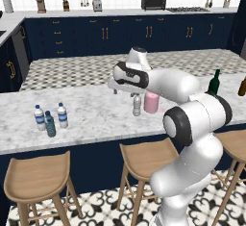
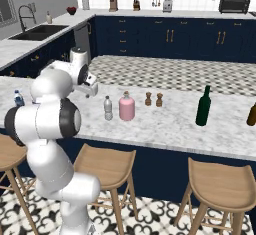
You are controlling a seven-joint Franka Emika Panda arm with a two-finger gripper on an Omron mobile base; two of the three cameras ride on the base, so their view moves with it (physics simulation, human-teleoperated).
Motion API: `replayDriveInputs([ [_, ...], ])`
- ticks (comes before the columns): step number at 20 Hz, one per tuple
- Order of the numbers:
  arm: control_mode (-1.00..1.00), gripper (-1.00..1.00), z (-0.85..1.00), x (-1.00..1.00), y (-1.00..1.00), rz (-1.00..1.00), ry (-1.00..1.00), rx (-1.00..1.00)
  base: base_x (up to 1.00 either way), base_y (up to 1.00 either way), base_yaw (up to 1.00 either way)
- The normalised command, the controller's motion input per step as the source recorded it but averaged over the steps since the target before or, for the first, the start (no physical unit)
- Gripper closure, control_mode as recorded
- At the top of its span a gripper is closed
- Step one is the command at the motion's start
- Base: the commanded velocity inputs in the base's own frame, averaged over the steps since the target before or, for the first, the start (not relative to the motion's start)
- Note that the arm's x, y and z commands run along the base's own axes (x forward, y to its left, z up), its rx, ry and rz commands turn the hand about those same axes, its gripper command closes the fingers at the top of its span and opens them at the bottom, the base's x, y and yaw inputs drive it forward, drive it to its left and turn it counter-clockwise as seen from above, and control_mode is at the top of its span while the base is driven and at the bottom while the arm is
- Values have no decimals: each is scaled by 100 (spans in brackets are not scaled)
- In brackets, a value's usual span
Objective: Move the plastic bottles in the middle to the plastics group, and the glass bottles in the middle to the glass group.
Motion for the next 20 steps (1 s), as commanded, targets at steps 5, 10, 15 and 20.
replayDriveInputs([
  [5,-100,-100,1,-2,-74,-12,0,-1,0,0,0],
  [10,-100,-100,0,9,-59,-27,5,-8,0,0,0],
  [15,-100,-100,-1,26,-17,-29,14,-9,0,0,0],
  [20,-100,-100,-2,38,-9,-21,15,0,0,0,0],
])
